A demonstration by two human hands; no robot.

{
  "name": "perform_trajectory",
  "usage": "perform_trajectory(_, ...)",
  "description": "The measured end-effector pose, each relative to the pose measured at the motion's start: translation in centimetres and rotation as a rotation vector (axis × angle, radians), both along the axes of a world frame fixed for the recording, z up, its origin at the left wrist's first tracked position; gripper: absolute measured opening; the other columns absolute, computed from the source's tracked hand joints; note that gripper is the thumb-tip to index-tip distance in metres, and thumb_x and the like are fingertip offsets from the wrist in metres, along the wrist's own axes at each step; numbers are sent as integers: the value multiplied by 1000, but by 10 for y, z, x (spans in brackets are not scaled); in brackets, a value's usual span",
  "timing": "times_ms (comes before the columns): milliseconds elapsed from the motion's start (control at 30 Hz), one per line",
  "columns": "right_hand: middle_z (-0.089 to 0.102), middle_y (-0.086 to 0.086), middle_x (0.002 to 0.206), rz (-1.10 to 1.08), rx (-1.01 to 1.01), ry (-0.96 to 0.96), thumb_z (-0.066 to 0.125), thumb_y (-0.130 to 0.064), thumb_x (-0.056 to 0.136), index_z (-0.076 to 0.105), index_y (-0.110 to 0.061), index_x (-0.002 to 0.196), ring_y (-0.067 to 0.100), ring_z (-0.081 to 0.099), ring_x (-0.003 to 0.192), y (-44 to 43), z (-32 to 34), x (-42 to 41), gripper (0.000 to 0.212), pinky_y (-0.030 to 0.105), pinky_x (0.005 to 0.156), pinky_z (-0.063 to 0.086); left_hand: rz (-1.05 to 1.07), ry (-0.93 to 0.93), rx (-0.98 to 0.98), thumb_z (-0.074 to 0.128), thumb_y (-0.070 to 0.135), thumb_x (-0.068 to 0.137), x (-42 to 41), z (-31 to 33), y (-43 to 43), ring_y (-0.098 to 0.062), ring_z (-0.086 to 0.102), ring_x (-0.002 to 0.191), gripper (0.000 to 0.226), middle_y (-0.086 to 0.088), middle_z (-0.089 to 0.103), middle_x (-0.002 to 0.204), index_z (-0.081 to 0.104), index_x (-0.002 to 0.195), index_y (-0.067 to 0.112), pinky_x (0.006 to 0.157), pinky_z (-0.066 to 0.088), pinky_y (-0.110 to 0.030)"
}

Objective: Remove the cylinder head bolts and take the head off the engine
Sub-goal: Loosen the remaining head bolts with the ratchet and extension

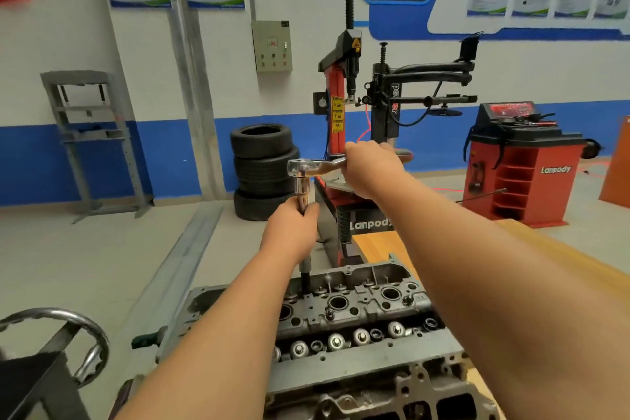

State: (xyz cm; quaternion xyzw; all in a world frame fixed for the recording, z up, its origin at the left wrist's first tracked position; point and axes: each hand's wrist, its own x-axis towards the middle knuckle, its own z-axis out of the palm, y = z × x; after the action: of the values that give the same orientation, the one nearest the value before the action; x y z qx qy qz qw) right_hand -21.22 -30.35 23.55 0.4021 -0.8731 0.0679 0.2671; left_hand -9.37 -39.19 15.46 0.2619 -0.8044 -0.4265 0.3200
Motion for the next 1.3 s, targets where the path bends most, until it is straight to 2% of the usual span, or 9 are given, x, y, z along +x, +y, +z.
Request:
perform_trajectory(133, 52, 2, 82, 7, 151, -20, 48, -19, 91, 47, -15, 112, 26, 46, 82, -9, 9, -4, 22, 45, 90, 35, 32, -1, -26, 47, 36, 96, -4, -3, -3, -19, 55, 74, 15, 0, 60, 82, 54, 86, 27, 68, 44, -33)
perform_trajectory(200, 46, -1, 72, 66, 202, 23, 49, -26, 92, 42, -15, 121, 23, 48, 69, -4, 15, 11, 32, 38, 71, 37, 38, 2, -33, 46, 37, 97, -5, -4, -1, -21, 58, 78, 14, -1, 62, 86, 55, 90, 28, 69, 43, -33)
perform_trajectory(267, 46, 1, 70, 94, 243, 123, 51, -28, 93, 34, -17, 128, 19, 44, 58, 4, 15, 31, 40, 32, 54, 28, 73, -5, -56, 45, 38, 98, -4, -6, 2, -22, 58, 85, 17, 0, 62, 91, 56, 102, 27, 70, 42, -33)
perform_trajectory(367, 50, 3, 73, 81, 264, 193, 52, -22, 94, 26, -18, 136, 20, 46, 57, 18, 16, 56, 49, 30, 46, 27, 122, -17, -117, 43, 38, 99, -4, -5, 7, -19, 52, 83, 21, 5, 54, 90, 56, 109, 26, 69, 38, -31)
perform_trajectory(600, 47, 7, 75, -26, 375, 112, 55, -15, 91, 33, -8, 131, 24, 46, 60, 13, 24, 102, 47, 35, 47, 31, 145, -34, -194, 41, 21, 98, 0, -5, 10, -18, 49, 70, 17, 2, 54, 77, 45, 81, 19, 57, 35, -28)
perform_trajectory(733, 48, 8, 87, 34, 254, 21, 51, -33, 98, 45, -10, 126, 29, 49, 79, 16, 30, 97, 37, 40, 64, 39, 39, -55, -132, 43, 31, 98, 8, 7, 6, -27, 61, 82, 22, -10, 67, 90, 56, 87, 18, 70, 48, -36)
perform_trajectory(933, 48, 3, 71, 127, 66, 263, 49, -43, 97, 58, -15, 96, 24, 49, 59, 33, 65, 93, 29, 32, 50, 36, 71, 126, -218, 44, 38, 97, 19, 46, 17, -21, 58, 74, 24, 1, 60, 76, 51, 76, 28, 66, 48, -35)
perform_trajectory(1067, 54, 1, 73, 124, 85, 154, 48, -54, 93, 56, -19, 89, 22, 54, 62, 55, 52, 99, 36, 31, 50, 42, 13, 70, -215, 46, 37, 96, 41, 28, 38, -18, 59, 66, 26, 1, 62, 69, 55, 74, 27, 57, 46, -31)
perform_trajectory(1300, 48, -2, 69, 149, 55, 125, 46, -56, 93, 53, -23, 83, 25, 55, 66, 80, 17, 108, 35, 31, 51, 35, -17, 61, -215, 46, 41, 97, 55, 1, 56, -12, 57, 66, 26, 6, 62, 70, 51, 74, 30, 57, 39, -28)
